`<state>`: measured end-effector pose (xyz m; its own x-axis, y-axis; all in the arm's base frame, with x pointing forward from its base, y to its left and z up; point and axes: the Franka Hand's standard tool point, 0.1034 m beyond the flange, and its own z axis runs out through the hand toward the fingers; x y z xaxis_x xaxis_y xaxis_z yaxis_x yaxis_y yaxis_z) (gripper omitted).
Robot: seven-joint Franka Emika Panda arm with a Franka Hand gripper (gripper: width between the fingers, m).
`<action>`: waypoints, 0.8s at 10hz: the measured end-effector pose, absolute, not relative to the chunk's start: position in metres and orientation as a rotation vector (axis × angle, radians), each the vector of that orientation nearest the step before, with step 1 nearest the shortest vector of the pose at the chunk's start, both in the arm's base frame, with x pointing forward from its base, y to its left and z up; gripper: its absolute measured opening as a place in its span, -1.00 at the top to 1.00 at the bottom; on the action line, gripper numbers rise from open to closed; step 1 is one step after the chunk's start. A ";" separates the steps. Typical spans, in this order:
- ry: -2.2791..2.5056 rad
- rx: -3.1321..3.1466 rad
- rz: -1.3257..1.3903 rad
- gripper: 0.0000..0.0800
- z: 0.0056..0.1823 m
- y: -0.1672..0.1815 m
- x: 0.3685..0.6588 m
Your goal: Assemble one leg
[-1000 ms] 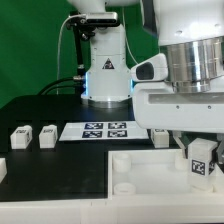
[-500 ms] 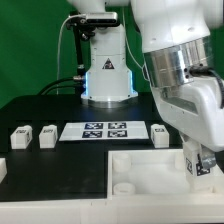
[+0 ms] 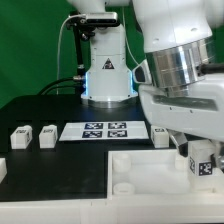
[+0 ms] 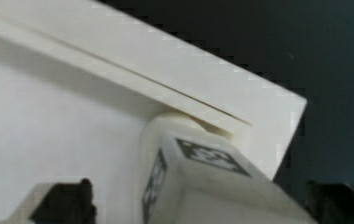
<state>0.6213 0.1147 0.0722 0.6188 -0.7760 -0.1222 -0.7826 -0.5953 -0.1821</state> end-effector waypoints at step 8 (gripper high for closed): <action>0.048 -3.027 -0.105 -0.62 0.072 0.111 0.624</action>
Offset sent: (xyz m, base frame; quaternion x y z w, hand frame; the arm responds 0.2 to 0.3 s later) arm 0.0000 0.0000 0.0000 0.0000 0.0000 -0.1790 0.9838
